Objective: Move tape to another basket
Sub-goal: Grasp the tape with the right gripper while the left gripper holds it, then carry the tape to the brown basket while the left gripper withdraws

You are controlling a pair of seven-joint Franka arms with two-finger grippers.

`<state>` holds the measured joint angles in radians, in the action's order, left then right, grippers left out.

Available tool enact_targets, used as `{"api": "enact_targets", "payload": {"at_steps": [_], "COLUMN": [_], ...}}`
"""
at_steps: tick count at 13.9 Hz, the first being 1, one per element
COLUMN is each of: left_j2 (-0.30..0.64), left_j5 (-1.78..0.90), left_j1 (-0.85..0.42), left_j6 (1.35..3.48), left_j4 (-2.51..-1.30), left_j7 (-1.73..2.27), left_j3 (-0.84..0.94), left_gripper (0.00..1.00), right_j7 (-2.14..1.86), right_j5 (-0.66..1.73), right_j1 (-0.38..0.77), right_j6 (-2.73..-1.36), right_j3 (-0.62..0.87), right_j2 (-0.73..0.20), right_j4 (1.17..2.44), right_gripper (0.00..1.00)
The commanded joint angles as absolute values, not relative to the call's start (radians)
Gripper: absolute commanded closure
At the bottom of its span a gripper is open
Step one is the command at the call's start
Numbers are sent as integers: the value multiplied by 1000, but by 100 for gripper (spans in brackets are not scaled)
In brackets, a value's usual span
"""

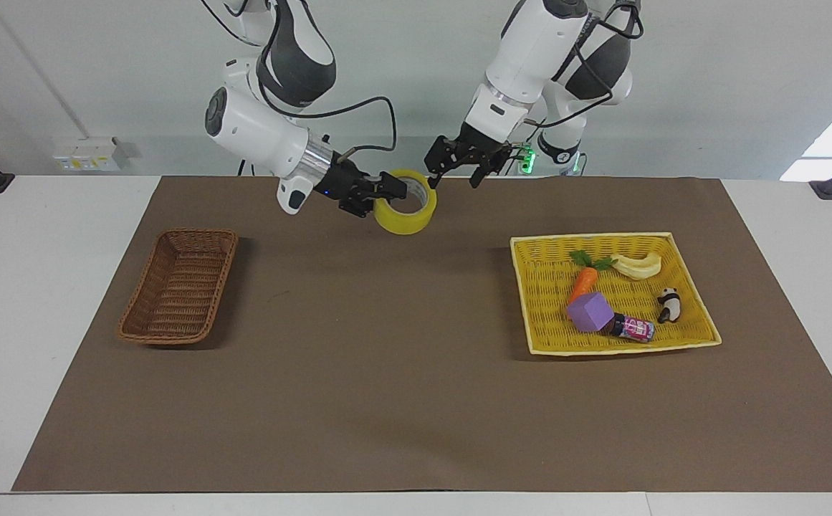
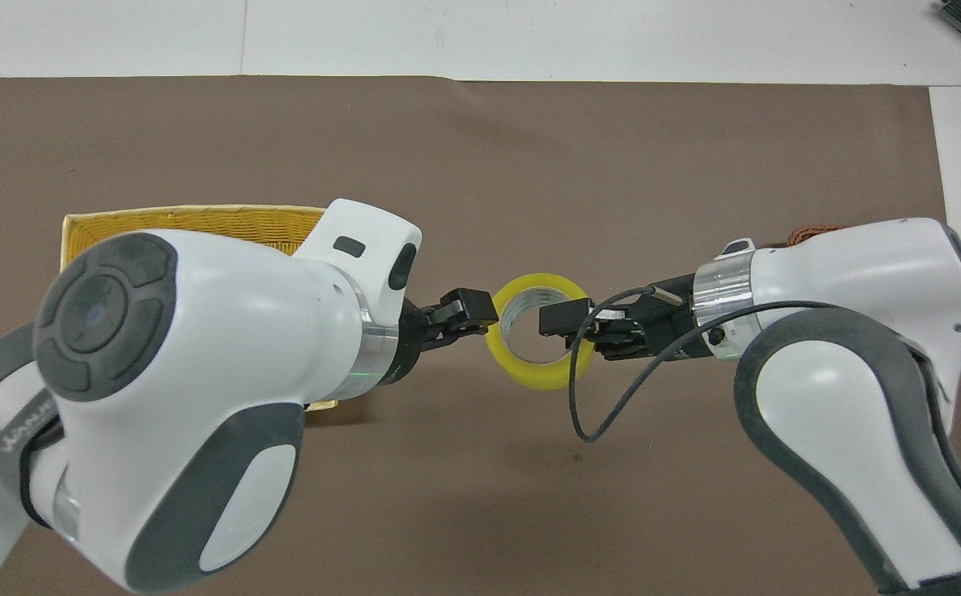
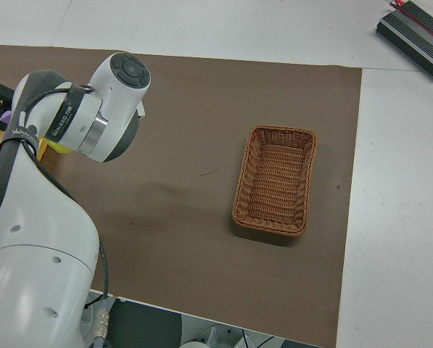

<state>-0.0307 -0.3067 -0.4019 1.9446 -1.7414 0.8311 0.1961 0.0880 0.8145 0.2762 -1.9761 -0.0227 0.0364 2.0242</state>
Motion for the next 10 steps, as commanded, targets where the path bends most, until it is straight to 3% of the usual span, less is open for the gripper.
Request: {"api": "enact_targets", "payload": {"at_steps": [1, 10], "left_j2": [-80, -81], "left_j5": [-325, -286], "left_j1": [-327, -8], "left_j6": [1913, 1697], "left_j4": [-1735, -1733], "left_j7": [816, 360], "left_j3": [190, 181], "left_gripper": [0, 0], "right_j7": [91, -352], "right_j5": [723, 537], "right_j1": [177, -244], "right_j6": [-1967, -1968], "right_j3": [-15, -17], "right_j2": [26, -119], "right_j4": [2008, 2004], "right_gripper": [100, 100]}}
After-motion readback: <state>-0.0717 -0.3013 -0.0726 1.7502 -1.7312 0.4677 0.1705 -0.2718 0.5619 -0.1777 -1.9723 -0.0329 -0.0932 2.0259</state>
